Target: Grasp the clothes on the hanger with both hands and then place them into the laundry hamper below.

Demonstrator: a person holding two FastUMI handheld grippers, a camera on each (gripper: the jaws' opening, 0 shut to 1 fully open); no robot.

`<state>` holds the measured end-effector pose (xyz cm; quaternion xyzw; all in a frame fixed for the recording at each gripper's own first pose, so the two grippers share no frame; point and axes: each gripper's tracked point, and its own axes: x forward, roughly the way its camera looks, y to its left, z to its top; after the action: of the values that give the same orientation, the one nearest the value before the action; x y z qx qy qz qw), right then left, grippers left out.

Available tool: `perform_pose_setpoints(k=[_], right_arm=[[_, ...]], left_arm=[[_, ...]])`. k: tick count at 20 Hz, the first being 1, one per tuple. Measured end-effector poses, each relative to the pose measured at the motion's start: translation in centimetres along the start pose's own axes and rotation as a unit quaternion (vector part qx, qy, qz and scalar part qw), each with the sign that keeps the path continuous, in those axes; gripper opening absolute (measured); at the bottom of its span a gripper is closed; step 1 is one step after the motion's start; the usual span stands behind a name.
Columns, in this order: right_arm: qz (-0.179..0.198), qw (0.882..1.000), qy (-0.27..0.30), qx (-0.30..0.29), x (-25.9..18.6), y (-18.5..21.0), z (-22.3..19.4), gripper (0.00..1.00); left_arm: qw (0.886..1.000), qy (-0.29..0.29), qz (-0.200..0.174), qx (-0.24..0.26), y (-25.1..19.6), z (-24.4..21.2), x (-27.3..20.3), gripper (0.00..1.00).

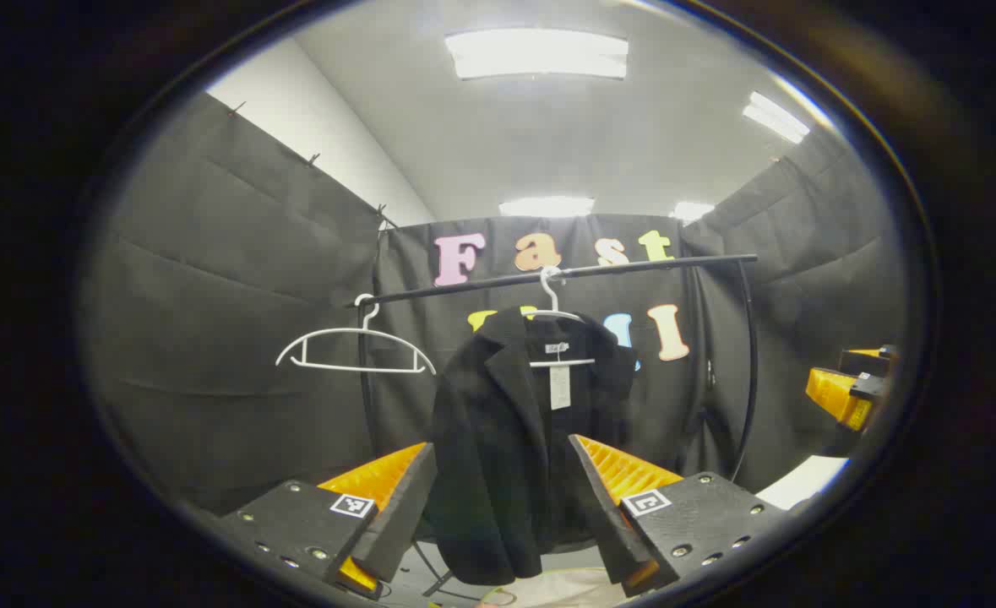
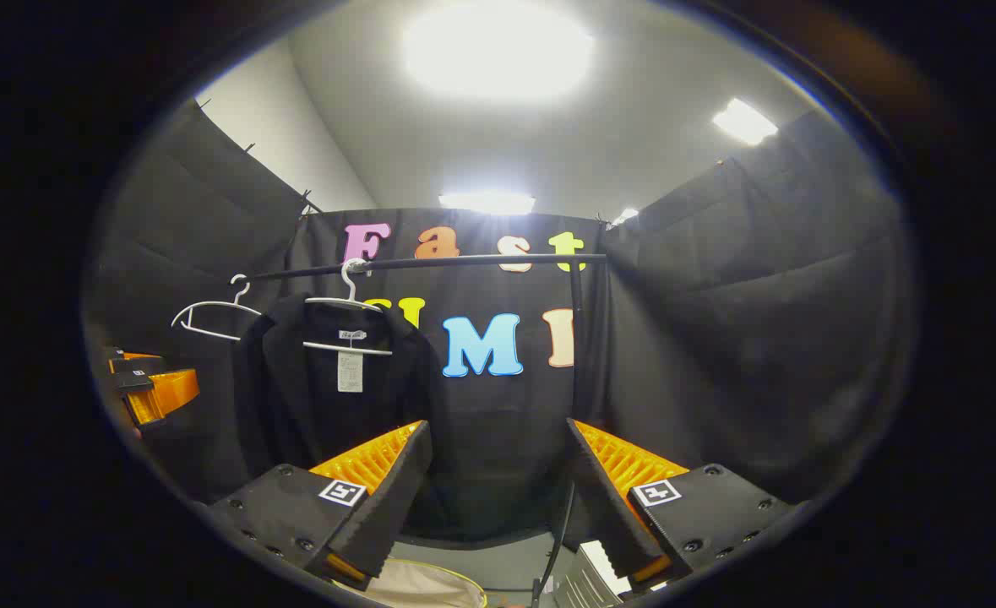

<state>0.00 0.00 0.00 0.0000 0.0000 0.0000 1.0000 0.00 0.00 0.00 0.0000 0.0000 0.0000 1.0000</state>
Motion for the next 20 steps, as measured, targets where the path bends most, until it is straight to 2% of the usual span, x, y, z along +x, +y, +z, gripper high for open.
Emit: perform_pose_setpoints(k=[20], right_arm=[[-0.011,1.0,-0.005,-0.005,0.2,0.9,0.4,0.98]], left_arm=[[1.0,-0.009,-0.007,0.001,1.0,0.1,1.5,0.89]])
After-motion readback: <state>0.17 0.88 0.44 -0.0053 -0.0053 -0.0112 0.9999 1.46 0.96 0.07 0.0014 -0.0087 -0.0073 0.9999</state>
